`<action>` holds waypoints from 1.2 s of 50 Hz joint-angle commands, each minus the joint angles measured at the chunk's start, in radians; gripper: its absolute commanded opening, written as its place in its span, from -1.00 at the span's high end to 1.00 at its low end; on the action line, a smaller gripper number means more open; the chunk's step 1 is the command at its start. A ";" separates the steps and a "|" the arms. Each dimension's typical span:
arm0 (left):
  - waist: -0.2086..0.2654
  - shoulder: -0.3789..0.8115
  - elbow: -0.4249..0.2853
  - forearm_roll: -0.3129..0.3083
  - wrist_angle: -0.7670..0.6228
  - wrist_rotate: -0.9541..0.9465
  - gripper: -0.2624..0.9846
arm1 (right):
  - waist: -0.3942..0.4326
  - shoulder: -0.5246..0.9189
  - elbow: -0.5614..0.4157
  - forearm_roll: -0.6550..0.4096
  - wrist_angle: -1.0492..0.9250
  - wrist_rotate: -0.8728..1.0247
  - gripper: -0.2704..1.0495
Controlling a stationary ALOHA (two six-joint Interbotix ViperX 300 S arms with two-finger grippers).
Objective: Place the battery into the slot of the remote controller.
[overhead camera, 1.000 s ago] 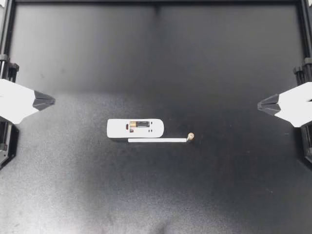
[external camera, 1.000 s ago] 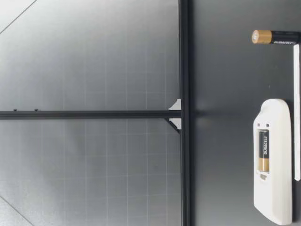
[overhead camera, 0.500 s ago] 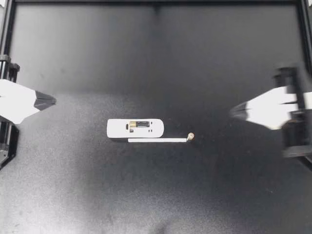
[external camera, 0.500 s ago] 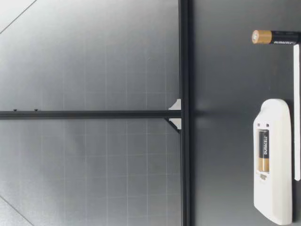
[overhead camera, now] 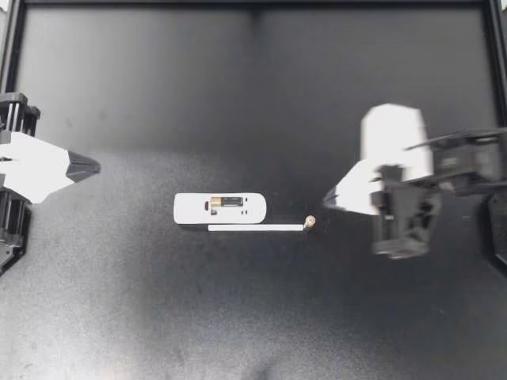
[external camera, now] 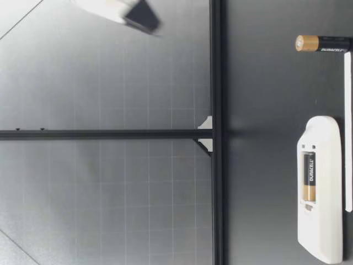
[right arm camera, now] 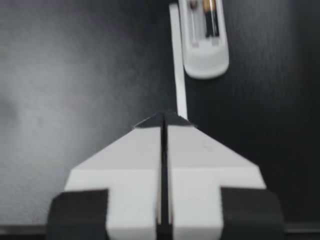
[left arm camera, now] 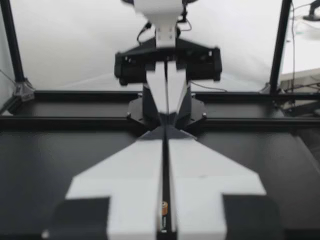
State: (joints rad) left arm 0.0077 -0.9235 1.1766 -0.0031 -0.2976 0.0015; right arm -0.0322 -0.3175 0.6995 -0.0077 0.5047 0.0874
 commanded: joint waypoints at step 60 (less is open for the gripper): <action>0.002 0.011 0.025 0.000 -0.006 -0.005 0.84 | -0.005 0.382 -0.135 -0.038 0.095 -0.008 -0.10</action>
State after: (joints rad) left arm 0.0061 -0.9204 1.2118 -0.0015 -0.2976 -0.0046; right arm -0.0337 0.0706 0.5829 -0.0460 0.6090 0.0813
